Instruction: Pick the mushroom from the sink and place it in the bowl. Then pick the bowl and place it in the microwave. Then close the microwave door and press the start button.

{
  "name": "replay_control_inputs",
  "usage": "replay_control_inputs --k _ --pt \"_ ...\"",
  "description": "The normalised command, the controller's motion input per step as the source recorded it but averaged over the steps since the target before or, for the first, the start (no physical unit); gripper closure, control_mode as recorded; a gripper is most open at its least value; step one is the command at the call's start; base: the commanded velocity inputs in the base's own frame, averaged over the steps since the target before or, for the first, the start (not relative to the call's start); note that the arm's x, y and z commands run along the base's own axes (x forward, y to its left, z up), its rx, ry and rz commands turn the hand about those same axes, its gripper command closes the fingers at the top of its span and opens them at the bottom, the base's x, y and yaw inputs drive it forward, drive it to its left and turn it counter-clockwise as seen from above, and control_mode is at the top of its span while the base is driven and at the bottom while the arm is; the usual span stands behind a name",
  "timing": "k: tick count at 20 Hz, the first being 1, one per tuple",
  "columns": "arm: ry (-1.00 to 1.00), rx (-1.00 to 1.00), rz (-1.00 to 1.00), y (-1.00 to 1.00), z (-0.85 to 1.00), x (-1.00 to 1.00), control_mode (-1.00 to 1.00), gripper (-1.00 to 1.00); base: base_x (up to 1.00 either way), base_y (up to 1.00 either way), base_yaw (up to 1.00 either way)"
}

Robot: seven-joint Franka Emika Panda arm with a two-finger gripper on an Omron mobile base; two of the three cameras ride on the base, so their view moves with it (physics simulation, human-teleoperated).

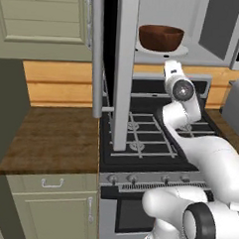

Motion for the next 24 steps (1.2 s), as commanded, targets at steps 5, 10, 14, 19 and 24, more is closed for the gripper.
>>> replay_control_inputs --k 5,10,14,19,24 --pt "0.0 -0.17 -0.14 0.29 -0.26 -0.31 -1.0 -1.0 0.0 0.0 0.0" --pt "-0.03 -0.14 -0.1 0.26 -0.14 -0.19 -1.0 -1.0 0.0 0.0 0.0" --pt "-0.01 -0.08 -0.04 0.23 -0.14 -0.13 -1.0 -1.0 0.0 0.0 0.0" --pt "-0.02 -0.09 -0.07 0.37 -0.29 -0.11 -1.0 -1.0 0.0 0.0 0.0" --pt "-0.08 -0.03 -0.07 0.71 -0.1 -0.22 -1.0 -1.0 0.0 0.0 0.0"
